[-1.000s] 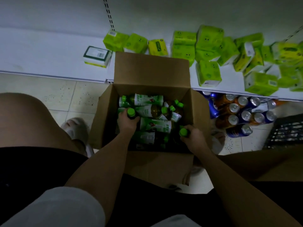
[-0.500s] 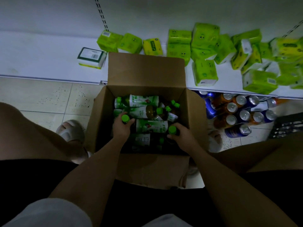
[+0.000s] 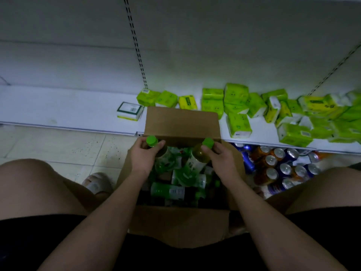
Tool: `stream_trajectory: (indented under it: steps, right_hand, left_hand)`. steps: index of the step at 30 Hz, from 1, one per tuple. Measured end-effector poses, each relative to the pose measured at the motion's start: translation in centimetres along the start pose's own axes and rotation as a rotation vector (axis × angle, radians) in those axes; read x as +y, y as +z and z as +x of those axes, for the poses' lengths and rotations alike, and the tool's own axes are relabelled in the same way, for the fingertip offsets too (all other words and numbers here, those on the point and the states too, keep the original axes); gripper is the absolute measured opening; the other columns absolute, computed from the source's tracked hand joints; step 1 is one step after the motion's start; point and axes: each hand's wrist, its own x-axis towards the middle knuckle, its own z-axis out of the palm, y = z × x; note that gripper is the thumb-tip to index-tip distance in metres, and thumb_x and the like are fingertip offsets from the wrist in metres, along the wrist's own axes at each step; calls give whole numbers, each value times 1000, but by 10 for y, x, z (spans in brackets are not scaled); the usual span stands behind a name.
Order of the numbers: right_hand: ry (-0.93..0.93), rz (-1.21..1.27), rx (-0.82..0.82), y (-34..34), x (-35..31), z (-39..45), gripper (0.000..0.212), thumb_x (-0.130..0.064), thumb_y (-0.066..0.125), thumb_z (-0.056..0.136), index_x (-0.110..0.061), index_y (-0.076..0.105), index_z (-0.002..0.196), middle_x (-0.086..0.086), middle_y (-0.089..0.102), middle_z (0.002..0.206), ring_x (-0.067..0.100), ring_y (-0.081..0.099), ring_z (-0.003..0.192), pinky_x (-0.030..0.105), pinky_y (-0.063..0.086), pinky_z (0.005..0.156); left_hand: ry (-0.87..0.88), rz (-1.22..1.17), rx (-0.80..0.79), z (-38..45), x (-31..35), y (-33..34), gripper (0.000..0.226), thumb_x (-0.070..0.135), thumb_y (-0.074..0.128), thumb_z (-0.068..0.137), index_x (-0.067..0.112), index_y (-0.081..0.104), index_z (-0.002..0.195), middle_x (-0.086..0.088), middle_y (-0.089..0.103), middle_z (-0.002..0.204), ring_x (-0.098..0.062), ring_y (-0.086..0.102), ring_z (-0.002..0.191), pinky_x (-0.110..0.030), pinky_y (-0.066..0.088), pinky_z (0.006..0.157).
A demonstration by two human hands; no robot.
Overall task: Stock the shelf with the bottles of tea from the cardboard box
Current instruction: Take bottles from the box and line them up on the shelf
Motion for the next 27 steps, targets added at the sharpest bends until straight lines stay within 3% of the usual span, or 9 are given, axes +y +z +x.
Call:
stream_trajectory:
  steps: [3, 6, 8, 10, 11, 15, 19, 23, 27]
  right_hand:
    - [-83, 80, 39, 6, -42, 3, 4, -28, 65, 89, -31, 68, 88, -18, 67, 91, -7, 61, 88, 14, 46, 78]
    - [-214, 100, 61, 15, -90, 6, 22, -20, 60, 93, -23, 53, 72, -13, 49, 74, -9, 49, 65, 12, 39, 65]
    - [-269, 165, 72, 16, -122, 5, 17, -30, 59, 92, -15, 51, 90, -7, 55, 88, -2, 53, 81, 20, 41, 80]
    - [-327, 210, 107, 16, -154, 4, 47, -45, 54, 85, -8, 54, 114, 7, 60, 117, 19, 58, 109, 35, 43, 98]
    - [-361, 222, 122, 15, -170, 1, 52, -48, 52, 83, -10, 55, 119, 11, 60, 122, 24, 58, 113, 41, 43, 100]
    - [-501, 274, 194, 3, -225, 0, 16, -38, 53, 89, -23, 60, 89, -5, 60, 86, 13, 58, 84, 36, 44, 84]
    - [-666, 251, 225, -1, -275, -11, 19, -33, 53, 92, -19, 59, 81, -6, 59, 79, 6, 55, 74, 23, 44, 71]
    - [-791, 232, 225, -3, -312, -22, 34, -33, 51, 96, -1, 58, 87, 4, 55, 77, 11, 50, 71, 28, 41, 67]
    - [-887, 178, 196, -6, -340, -30, 33, -32, 51, 97, -6, 56, 78, -2, 53, 68, 12, 51, 67, 31, 43, 67]
  left_hand:
    - [107, -188, -48, 5, 46, -12, 20, 15, 81, 74, 15, 66, 86, -3, 73, 87, -18, 68, 84, -21, 55, 73]
    - [298, -185, -81, 5, 98, -26, 17, 17, 77, 78, 17, 70, 94, 3, 72, 90, -3, 67, 82, -17, 53, 77]
    - [394, -232, -66, 3, 133, -33, 9, 22, 73, 84, 19, 71, 92, 6, 70, 84, 1, 64, 75, -16, 51, 73]
    - [415, -330, -55, 1, 167, -36, 13, 28, 65, 90, 18, 69, 96, 5, 68, 85, -4, 63, 77, -19, 53, 74]
    - [416, -375, -52, 1, 182, -38, 17, 31, 61, 92, 17, 68, 100, 4, 67, 87, -7, 64, 81, -21, 53, 76]
    - [477, -429, -66, -3, 238, -45, 17, 36, 55, 94, 22, 65, 99, 0, 65, 96, -18, 61, 94, -30, 49, 84]
    - [602, -403, -28, -10, 281, -51, 14, 32, 57, 94, 22, 65, 88, 2, 65, 84, -16, 61, 84, -29, 47, 77]
    - [733, -305, -37, -15, 315, -58, 28, 35, 58, 93, 11, 66, 81, -5, 63, 80, -18, 58, 79, -32, 46, 73]
    - [776, -257, -39, -19, 339, -62, 30, 38, 58, 92, 12, 66, 79, -8, 64, 83, -22, 58, 82, -33, 46, 74]
